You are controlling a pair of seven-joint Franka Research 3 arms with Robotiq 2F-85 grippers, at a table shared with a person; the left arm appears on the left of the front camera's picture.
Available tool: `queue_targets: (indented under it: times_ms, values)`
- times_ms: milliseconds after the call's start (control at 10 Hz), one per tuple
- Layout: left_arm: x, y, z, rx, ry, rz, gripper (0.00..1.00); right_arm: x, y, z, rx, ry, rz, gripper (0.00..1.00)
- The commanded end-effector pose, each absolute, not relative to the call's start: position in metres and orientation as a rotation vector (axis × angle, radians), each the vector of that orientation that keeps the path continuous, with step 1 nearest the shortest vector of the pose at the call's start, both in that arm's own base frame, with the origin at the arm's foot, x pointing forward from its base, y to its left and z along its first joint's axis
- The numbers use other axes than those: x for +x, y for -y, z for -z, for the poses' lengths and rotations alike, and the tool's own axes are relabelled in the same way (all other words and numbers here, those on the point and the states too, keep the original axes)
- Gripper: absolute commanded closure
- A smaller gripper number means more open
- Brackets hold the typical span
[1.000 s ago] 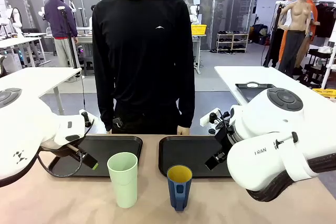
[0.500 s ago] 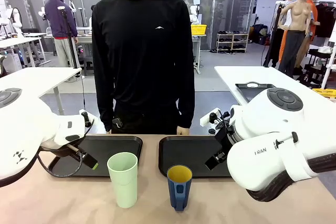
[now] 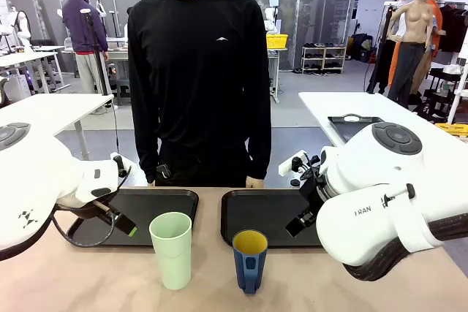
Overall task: Sort and store the cups by type.
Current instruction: Pick up the Reusable plastic cup.
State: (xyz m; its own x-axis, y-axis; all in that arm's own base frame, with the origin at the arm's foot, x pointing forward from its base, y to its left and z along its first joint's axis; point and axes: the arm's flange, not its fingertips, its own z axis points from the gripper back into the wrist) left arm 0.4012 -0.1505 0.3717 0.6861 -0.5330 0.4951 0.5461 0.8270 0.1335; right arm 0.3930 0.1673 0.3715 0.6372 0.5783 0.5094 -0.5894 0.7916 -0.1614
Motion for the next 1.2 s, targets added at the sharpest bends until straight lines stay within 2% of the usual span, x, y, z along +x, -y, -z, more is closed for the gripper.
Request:
queue_targets:
  times_ms: [0,300,500,1100]
  values:
    - [0.401,0.150,-0.372,-0.026,0.546,0.604,0.00,0.393,-0.167,-0.372,0.022,0.574,-0.664,0.00]
    - [0.401,0.151,-0.372,-0.025,0.546,0.604,0.00,0.393,-0.167,-0.372,0.021,0.574,-0.667,0.00]
    - [0.399,0.151,-0.392,-0.028,0.583,0.599,0.00,0.386,-0.169,-0.392,-0.004,0.566,-0.581,0.00]
    - [0.372,0.148,-0.506,0.044,0.743,0.605,0.00,0.345,-0.177,-0.530,-0.178,0.757,-0.530,0.00]
